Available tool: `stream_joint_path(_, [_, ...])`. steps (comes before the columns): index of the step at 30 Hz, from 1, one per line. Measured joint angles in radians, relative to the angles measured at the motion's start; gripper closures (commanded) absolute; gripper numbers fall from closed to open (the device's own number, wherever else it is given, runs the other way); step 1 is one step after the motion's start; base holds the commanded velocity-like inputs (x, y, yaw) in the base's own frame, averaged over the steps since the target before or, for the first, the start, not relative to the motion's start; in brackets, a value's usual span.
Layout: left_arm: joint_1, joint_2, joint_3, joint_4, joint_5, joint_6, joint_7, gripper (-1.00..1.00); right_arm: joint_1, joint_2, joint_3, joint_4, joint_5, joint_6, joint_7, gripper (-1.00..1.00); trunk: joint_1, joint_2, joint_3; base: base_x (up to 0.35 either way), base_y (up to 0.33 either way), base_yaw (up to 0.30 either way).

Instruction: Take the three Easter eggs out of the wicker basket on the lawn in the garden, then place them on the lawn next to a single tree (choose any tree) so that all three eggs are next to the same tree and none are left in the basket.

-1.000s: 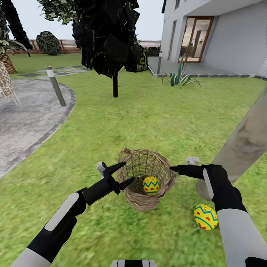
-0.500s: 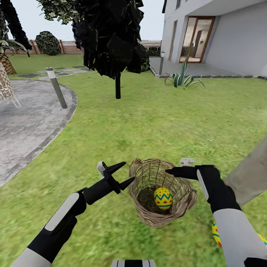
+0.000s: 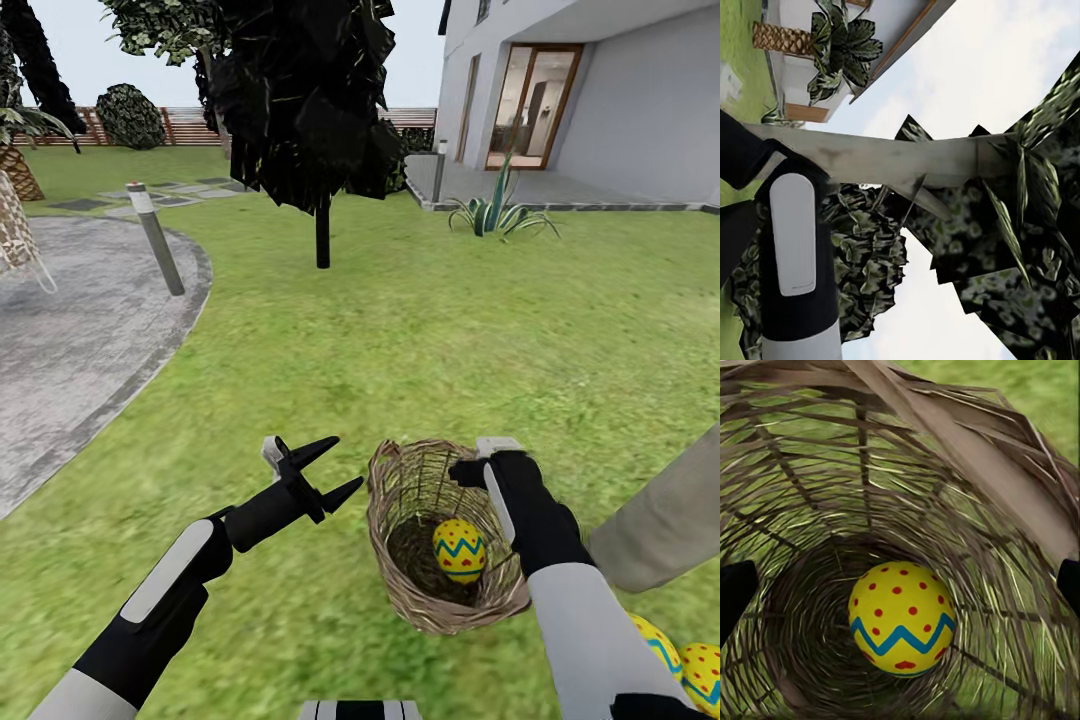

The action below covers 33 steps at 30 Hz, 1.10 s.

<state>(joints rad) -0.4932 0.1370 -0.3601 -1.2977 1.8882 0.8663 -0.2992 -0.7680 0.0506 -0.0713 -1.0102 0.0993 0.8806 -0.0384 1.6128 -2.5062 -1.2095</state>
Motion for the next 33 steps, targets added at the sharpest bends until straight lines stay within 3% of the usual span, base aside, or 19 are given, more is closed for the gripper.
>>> stream_joint_path(4, [0.0, 0.0, 0.0, 0.0, 0.0, 0.0, 0.0, -1.0, -0.001, 0.004, 0.004, 0.058, 0.001, 0.0, -0.01, -1.0, 0.0, 0.0, 0.0, 0.038, 0.0, 0.0])
stream_joint_path(9, [0.0, 0.0, 0.0, -0.001, 0.0, 0.0, 0.0, -1.0, -0.003, 0.005, 0.038, 0.112, -0.003, 0.002, -0.011, -1.0, -0.001, 0.0, 0.0, 0.268, 0.0, 0.0])
stream_joint_path(15, [0.0, 0.0, 0.0, -0.001, 0.001, 0.002, 0.0, -1.0, -0.017, 0.001, 0.043, 0.271, -0.008, 0.006, -0.01, -1.0, 0.0, 0.0, 0.0, 0.188, 0.0, 0.0])
stream_joint_path(20, [0.0, 0.001, 0.0, -0.002, 0.003, 0.004, -0.001, -1.0, -0.021, 0.0, 0.041, 0.303, -0.008, 0.018, -0.008, -1.0, 0.0, 0.0, 0.0, 0.017, 0.0, 0.0])
stream_joint_path(24, [0.0, 0.002, 0.001, -0.006, 0.002, 0.006, -0.001, -1.0, -0.022, -0.005, 0.038, 0.307, -0.008, 0.063, -0.01, -1.0, 0.002, -0.001, -0.015, 0.001, 0.0, 0.0])
stream_joint_path(33, [0.0, 0.006, 0.002, -0.015, 0.001, 0.009, -0.001, -1.0, -0.021, -0.006, 0.039, 0.308, -0.002, 0.055, -0.014, -1.0, 0.006, -0.003, -0.05, 0.0, 0.0, 0.0])
